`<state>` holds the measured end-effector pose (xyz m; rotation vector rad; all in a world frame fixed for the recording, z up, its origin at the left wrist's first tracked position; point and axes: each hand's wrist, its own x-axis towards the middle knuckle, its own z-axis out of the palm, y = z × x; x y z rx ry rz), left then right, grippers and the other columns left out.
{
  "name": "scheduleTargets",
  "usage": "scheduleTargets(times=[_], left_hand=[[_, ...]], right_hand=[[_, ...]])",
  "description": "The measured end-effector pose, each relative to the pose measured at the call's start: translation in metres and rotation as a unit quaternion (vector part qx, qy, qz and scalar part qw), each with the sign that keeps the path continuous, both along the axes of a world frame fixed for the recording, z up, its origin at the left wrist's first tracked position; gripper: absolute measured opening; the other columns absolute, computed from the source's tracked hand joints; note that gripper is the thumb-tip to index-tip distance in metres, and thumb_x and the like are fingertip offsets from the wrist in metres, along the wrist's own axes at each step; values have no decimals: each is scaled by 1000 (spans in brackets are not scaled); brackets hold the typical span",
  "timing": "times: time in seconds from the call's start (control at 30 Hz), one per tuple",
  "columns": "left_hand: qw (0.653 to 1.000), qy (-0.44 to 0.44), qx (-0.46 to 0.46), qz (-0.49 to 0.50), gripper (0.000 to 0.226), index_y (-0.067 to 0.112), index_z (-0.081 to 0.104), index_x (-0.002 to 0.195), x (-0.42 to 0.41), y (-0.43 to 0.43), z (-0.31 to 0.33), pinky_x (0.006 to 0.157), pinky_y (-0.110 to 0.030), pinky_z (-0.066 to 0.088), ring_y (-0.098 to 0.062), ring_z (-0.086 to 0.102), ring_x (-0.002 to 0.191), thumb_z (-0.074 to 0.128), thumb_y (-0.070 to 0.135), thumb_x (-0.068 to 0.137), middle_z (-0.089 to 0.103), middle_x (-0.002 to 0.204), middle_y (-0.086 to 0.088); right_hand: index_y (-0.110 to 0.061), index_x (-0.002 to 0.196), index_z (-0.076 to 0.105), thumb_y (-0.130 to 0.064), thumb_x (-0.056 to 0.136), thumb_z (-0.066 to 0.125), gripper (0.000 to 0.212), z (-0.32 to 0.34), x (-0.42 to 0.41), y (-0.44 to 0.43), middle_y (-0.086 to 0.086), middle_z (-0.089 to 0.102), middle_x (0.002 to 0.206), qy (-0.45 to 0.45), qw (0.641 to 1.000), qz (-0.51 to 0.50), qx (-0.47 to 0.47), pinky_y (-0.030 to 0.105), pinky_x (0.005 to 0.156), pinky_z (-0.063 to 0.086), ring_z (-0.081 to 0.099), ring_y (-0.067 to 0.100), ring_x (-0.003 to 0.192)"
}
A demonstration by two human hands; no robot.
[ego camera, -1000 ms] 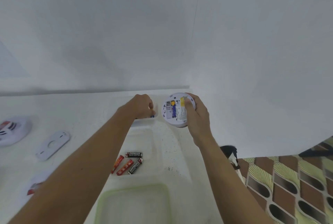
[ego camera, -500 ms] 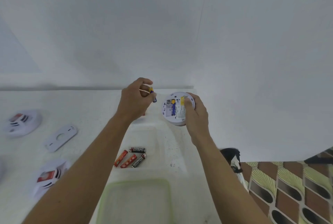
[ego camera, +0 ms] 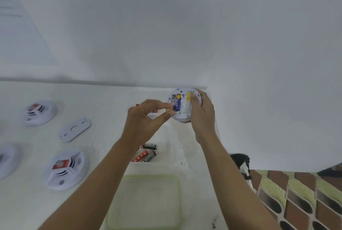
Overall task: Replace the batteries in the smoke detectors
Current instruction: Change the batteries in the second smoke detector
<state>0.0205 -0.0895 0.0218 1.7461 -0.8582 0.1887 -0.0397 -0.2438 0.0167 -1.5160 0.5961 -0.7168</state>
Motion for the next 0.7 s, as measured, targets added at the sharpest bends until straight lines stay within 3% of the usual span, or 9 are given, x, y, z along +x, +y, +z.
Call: scheduleTargets(times=[0.07, 0.17, 0.3, 0.43, 0.6, 0.7], left_hand=[[1000, 21, 7, -6, 14, 34, 75, 91, 0, 5, 0, 83, -28, 54, -7, 69, 90, 78, 33, 78, 74, 93, 18], [1000, 20, 9, 4, 15, 39, 73, 91, 3, 12, -1, 75, -14, 48, -6, 65, 87, 77, 36, 76, 71, 90, 24], [999, -12, 35, -6, 26, 31, 74, 100, 14, 25, -4, 70, -14, 44, -12, 60, 91, 82, 20, 78, 69, 95, 15], [998, -19, 61, -26, 27, 23, 77, 103, 20, 36, -5, 73, -6, 40, -8, 57, 97, 78, 9, 81, 62, 102, 2], [997, 34, 63, -40, 19, 30, 78, 97, 32, 60, -2, 81, -11, 44, -7, 53, 108, 73, 37, 80, 51, 129, 9], [993, 90, 40, -59, 23, 34, 74, 102, 38, 75, 1, 86, -20, 51, -9, 57, 114, 71, 39, 79, 51, 132, 11]], right_hand=[[-25, 117, 64, -40, 92, 50, 33, 0, 2, 5, -6, 71, 107, -7, 1000, 12, 11, 41, 82, 60, 68, 15, 103], [-25, 117, 65, -41, 90, 50, 34, 0, 4, 12, -5, 72, 108, -14, 1000, 28, 3, 44, 85, 60, 69, 16, 104], [-28, 115, 65, -26, 103, 52, 17, 0, 7, 22, -7, 71, 107, -16, 999, 45, -10, 43, 87, 60, 69, 15, 104], [-21, 119, 65, -23, 103, 52, 21, 0, 12, 37, -4, 71, 109, -21, 998, 65, -18, 37, 85, 60, 69, 14, 102], [-21, 119, 66, -22, 104, 51, 22, 2, 21, 60, -3, 72, 108, -19, 996, 88, -13, 34, 83, 59, 70, 14, 101], [-26, 114, 67, -21, 103, 50, 20, 4, 30, 76, -3, 73, 107, -16, 995, 99, 19, 39, 84, 59, 70, 17, 100]])
